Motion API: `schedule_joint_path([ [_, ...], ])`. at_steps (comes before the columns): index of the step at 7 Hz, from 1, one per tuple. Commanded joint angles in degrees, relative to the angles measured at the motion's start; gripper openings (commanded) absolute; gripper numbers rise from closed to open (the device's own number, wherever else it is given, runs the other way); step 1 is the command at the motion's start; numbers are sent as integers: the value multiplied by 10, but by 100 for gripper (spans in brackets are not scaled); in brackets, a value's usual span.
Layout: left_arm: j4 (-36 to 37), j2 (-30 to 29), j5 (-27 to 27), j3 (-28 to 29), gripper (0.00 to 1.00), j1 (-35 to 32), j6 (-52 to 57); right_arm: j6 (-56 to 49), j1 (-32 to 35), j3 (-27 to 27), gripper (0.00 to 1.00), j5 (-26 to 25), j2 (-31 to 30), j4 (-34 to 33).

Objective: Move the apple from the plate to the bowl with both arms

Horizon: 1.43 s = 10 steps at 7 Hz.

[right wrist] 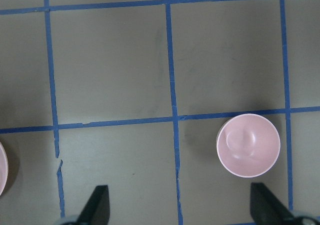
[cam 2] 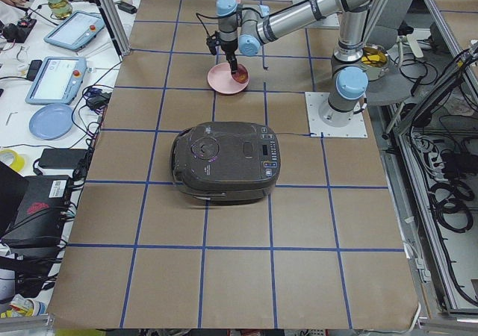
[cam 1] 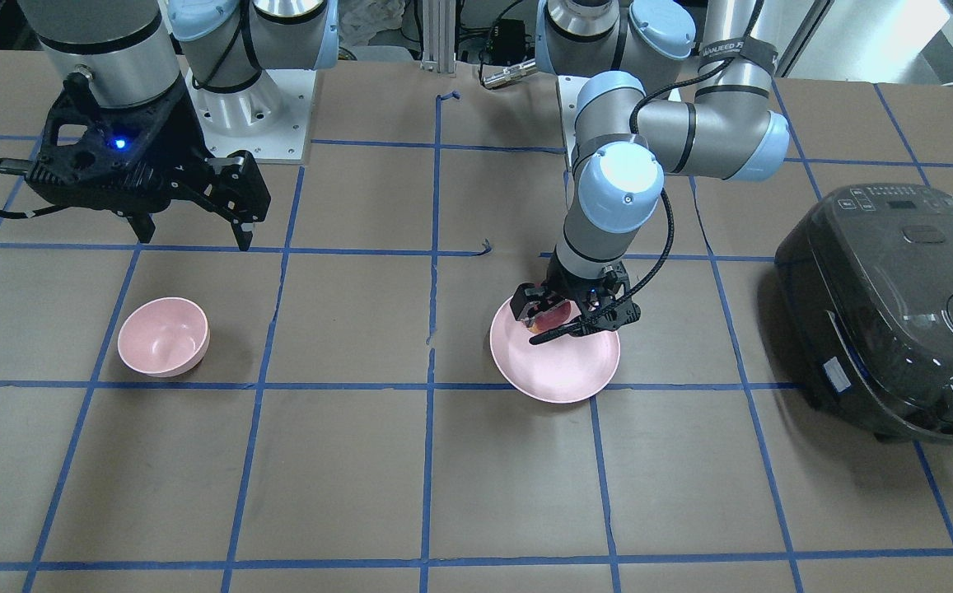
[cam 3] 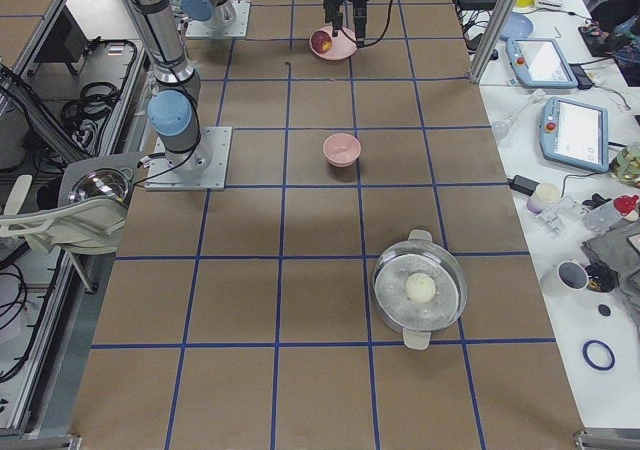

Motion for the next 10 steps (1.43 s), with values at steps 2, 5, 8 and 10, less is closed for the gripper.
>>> schedule_joint_path([
  [2,-4,-25,-5,-10,100,-1,-8,-11,-7,4,100,-1,3,-1],
  [5,3,-36,-2,-6,31,-1,56,-185,-127,63,100,1,19,-11],
  [8,-6,-14,-11,51,5,4,110,-270,-223,240,97,7,42,-212],
  [10,-77,-8,-32,179,1,-8,153,-275,-249,331,91,9,87,-349],
])
